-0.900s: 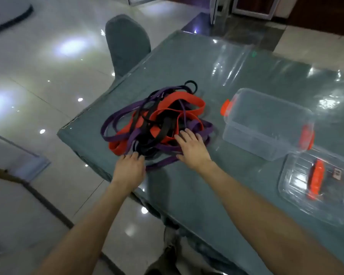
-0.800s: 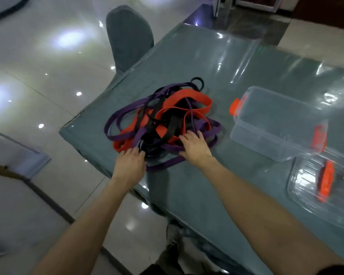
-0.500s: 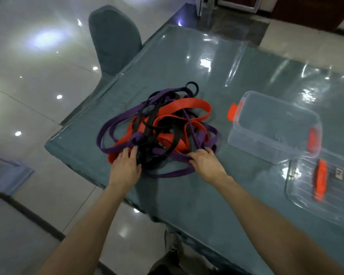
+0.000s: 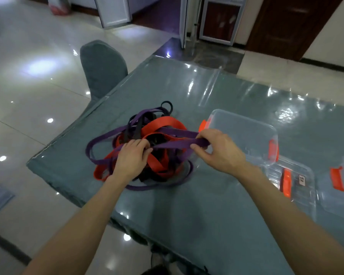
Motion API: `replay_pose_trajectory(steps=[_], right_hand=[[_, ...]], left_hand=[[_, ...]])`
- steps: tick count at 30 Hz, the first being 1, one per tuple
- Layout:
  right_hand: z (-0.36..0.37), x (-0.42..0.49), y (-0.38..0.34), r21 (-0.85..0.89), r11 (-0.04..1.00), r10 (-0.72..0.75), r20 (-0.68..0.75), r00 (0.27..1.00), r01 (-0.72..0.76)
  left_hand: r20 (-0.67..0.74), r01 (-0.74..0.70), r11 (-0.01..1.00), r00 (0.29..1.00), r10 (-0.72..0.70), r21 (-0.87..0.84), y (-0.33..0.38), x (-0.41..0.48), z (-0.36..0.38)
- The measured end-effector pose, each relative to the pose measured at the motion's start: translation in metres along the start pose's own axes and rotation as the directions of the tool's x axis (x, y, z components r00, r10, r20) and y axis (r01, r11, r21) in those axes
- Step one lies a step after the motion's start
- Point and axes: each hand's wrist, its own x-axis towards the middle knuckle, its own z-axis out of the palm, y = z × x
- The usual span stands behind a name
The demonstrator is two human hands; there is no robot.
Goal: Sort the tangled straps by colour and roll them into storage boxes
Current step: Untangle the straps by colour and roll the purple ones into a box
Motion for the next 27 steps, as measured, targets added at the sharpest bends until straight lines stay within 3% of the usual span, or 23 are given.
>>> replay_pose_trajectory(steps=[3,6,8,12,16,18,20,22,23,24,27], right_hand=[[-0.036,-0.014,0.001,0.153,0.986,0.088,-0.155,0.984,-0.064],[-0.067,-0.030,0.002,0.262,0.959,0.156,-0.177,0.972,-0.107],[-0.091,-0.043,0.005,0.340,0.934,0.173,-0.174,0.969,-0.106],[-0.130,-0.076,0.007,0.502,0.864,0.152,-0.171,0.974,-0.047],[-0.172,-0.118,0.022,0.687,0.722,0.200,-0.326,0.924,0.086],[-0.179,-0.140,0.039,0.742,0.670,0.345,-0.293,0.892,-0.015],[-0.166,-0.159,0.069,0.699,0.675,0.518,-0.221,0.827,-0.236],[-0.144,-0.173,0.093,0.410,0.739,0.629,-0.135,0.766,-0.535],[-0.131,-0.177,0.097,0.234,0.751,0.649,-0.089,0.755,-0.618],[-0.117,-0.177,0.098,0.117,0.764,0.644,-0.059,0.763,-0.635],[-0.081,-0.154,0.076,0.135,0.847,0.517,0.013,0.856,-0.514]], left_hand=[[-0.119,-0.044,0.998,0.992,0.037,-0.054,0.034,0.019,-0.028],[0.084,0.010,0.966,0.996,0.013,-0.258,0.075,0.023,-0.036],[0.213,0.041,0.951,0.977,0.026,-0.308,0.100,0.019,-0.030],[0.234,0.009,0.941,0.969,0.075,-0.339,0.151,0.023,-0.004],[0.227,0.015,0.948,0.972,0.061,-0.319,0.190,0.035,0.025],[0.272,0.041,0.952,0.961,0.045,-0.304,0.199,0.039,0.032],[0.327,0.050,0.973,0.945,0.027,-0.227,0.199,0.043,0.031],[0.325,-0.014,0.991,0.944,0.058,-0.134,0.191,0.046,0.023],[0.316,-0.059,0.993,0.945,0.088,-0.099,0.185,0.047,0.016],[0.315,-0.096,0.993,0.942,0.115,-0.075,0.180,0.046,0.007],[0.331,-0.164,0.986,0.930,0.162,-0.023,0.169,0.044,-0.018]])
